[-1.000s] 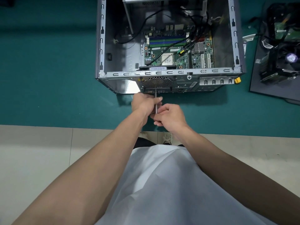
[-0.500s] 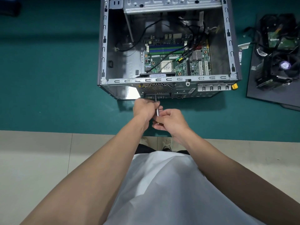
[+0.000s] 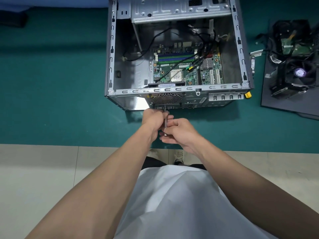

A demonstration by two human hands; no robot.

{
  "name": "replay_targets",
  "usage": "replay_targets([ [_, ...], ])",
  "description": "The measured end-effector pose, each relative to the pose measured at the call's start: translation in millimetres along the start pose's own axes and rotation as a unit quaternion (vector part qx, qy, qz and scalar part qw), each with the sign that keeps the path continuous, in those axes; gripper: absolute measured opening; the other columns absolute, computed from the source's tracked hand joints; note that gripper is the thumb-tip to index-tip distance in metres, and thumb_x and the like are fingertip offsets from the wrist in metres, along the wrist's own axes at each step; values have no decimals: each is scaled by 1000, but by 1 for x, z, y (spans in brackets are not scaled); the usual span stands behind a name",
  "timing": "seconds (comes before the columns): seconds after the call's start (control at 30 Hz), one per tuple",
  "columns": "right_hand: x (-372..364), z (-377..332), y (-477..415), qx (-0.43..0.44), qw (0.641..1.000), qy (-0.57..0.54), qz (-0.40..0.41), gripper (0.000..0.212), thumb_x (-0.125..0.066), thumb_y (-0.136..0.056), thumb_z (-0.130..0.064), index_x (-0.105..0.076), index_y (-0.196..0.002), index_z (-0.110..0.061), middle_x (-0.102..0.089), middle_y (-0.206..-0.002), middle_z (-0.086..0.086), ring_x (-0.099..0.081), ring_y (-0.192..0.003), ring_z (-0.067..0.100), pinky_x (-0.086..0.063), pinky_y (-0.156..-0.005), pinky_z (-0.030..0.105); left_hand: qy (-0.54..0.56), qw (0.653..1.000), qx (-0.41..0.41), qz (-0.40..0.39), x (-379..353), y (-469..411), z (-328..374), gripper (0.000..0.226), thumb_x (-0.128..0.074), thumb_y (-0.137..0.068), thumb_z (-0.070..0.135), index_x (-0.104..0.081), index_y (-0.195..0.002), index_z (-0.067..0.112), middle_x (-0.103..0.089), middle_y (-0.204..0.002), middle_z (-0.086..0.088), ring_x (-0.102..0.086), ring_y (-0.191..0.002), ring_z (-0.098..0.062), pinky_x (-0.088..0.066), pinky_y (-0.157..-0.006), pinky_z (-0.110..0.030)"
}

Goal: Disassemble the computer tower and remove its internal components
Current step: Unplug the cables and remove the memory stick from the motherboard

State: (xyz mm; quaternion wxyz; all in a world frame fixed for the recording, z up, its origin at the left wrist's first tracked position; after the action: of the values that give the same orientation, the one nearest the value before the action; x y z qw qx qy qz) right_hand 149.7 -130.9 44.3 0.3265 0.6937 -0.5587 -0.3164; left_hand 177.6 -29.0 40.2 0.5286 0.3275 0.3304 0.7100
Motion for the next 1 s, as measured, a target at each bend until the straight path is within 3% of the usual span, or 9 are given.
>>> replay_targets([
  [0.13, 1, -3, -2, 17, 999, 21, 24, 9, -65, -84, 5, -63, -87, -4, -69, -90, 18, -71, -69, 22, -60, -70, 31, -6, 1000, -10, -10, 3, 1, -1, 6, -67, -87, 7, -66, -92, 3, -74, -79, -11, -69, -63, -21, -53, -53, -28],
  [0.2, 0, 0, -3, 27, 995, 69, 69, 14, -72, -80, 0, -62, -83, -10, -71, -85, 10, -71, -63, 18, -60, -67, 30, -45, 998, -25, 31, 3, -2, -1, 20, -80, -76, 9, -66, -90, 5, -73, -83, -14, -71, -73, -25, -58, -65, -33],
  [0.3, -1, 4, -5, 35, 992, 94, 82, 15, -71, -81, -5, -59, -82, -15, -71, -79, 5, -70, -59, 15, -59, -62, 28, -50, 997, -22, 56, 1, -2, 1, 17, -79, -78, 7, -66, -88, 5, -73, -80, -13, -72, -73, -24, -59, -76, -38],
  [0.47, 3, 1, -6, 33, 998, 58, 3, 16, -56, -90, 3, -63, -83, -10, -67, -81, 11, -68, -68, 18, -59, -68, 29, -3, 1000, -15, 6, -1, 0, -2, 9, -57, -94, 3, -65, -97, 1, -73, -73, -7, -68, -58, -18, -50, -47, -23],
  [0.6, 1, 0, -5, 38, 997, 60, 30, 10, -61, -87, 2, -63, -86, -9, -70, -85, 13, -71, -65, 18, -60, -69, 32, 6, 1000, -14, 7, -1, 2, -4, 5, -69, -86, 8, -67, -86, 3, -73, -77, -11, -68, -64, -23, -54, -56, -29],
  [0.7, 0, 3, -7, 48, 990, 104, 86, 12, -67, -84, -3, -60, -84, -13, -69, -85, 7, -70, -59, 17, -60, -65, 31, -56, 997, -28, 55, -2, 0, -3, 22, -84, -72, 16, -65, -81, 10, -72, -82, -11, -69, -74, -27, -58, -68, -35],
  [0.8, -1, 4, -7, 37, 994, 72, 74, 15, -65, -85, -1, -58, -86, -14, -67, -86, 8, -68, -62, 17, -58, -63, 28, -73, 992, -32, 102, -4, -1, 0, 15, -80, -77, 18, -67, -79, 13, -72, -75, -3, -66, -67, -16, -48, -55, -22],
  [0.93, -1, 2, -4, 18, 1000, -9, -5, 14, -55, -90, 3, -62, -87, -9, -68, -79, 8, -66, -64, 17, -54, -56, 24, -15, 999, -5, 41, -6, -1, -1, 6, -62, -91, 9, -66, -92, 5, -74, -76, -7, -64, -55, -18, -40, -39, -16],
  [1.0, 1, 1, -4, 25, 999, -24, -15, 16, -50, -93, 2, -63, -89, -6, -70, -81, 7, -68, -66, 18, -53, -55, 23, -1, 1000, -3, 10, -6, 0, -1, 10, -57, -94, 8, -65, -96, 5, -75, -80, -8, -67, -58, -19, -45, -41, -20],
])
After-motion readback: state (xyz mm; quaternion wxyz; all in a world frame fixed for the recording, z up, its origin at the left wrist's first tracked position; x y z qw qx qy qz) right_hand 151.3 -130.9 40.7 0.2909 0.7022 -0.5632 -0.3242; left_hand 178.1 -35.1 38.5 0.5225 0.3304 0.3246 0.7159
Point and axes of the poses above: each hand's wrist, its own y-axis away from the middle knuckle, its own x-axis out of the back of the hand, z = x × y, the point moved 1 cm from there along -y, towards the middle knuckle
